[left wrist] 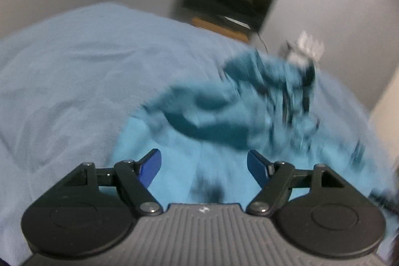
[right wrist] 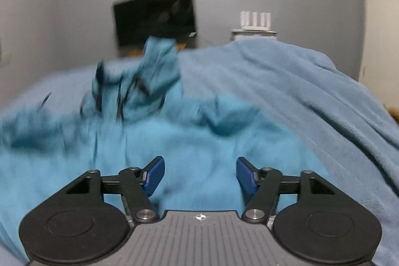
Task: Fold large clothes
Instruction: 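Fold the hem toward the hood with both grippers and press it flat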
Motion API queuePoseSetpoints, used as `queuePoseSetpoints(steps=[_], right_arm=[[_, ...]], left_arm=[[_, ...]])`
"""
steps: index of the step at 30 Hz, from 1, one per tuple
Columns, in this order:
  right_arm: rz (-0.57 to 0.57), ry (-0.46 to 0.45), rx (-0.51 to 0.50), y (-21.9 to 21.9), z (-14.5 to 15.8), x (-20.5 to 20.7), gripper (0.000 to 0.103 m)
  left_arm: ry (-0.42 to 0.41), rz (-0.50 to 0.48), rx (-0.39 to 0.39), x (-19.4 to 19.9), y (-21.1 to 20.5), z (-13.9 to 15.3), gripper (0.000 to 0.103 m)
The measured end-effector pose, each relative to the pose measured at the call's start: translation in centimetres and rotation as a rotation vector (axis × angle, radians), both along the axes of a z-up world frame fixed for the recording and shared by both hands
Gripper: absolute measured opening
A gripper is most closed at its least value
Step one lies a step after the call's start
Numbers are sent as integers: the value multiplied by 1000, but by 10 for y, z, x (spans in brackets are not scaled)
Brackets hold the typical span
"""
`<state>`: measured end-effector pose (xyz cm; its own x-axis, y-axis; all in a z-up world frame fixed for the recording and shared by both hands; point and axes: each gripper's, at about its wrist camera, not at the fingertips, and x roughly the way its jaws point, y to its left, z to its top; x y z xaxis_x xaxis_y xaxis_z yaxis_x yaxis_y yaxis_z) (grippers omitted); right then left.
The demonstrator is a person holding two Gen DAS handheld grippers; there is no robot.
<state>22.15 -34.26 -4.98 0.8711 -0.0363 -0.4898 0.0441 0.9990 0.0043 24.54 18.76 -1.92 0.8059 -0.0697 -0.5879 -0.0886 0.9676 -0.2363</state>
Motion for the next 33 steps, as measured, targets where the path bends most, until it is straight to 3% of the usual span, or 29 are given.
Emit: queuePoseSetpoints(steps=[3,6,8,11,15,17,21,24,27,33], right_arm=[[-24,32,-93,5,-23,8,67],[-100,55,-80,-18,-38,10,70],[-160,58,-45,-32,-41,6,70],[-201,45,118,-54,-34,-3,68],[-229,-53,205,-59,-16,-32,73],[-168,-66,159,-45,-12,-38,74],[-65,30,-19,-12,-28,-28,75],[-115,108,-115,-10,-49,-27,79],[-245,122,26,-33,-45,-33,76],[-305,76,425,-75,-35,-61,83]], left_arm=[[42,26,132,6,-11,-28,75],[109,62,152,8,3,-54,75],[124,72,119,6,16,-59,75],[126,83,83,-3,24,-48,75],[60,77,-16,-29,23,-26,75],[60,19,27,-37,7,-22,75],[150,-44,170,-43,-25,-41,76],[190,-8,175,-53,-25,-51,80],[206,44,112,-67,-15,-46,80],[207,104,-263,-106,11,-36,82]])
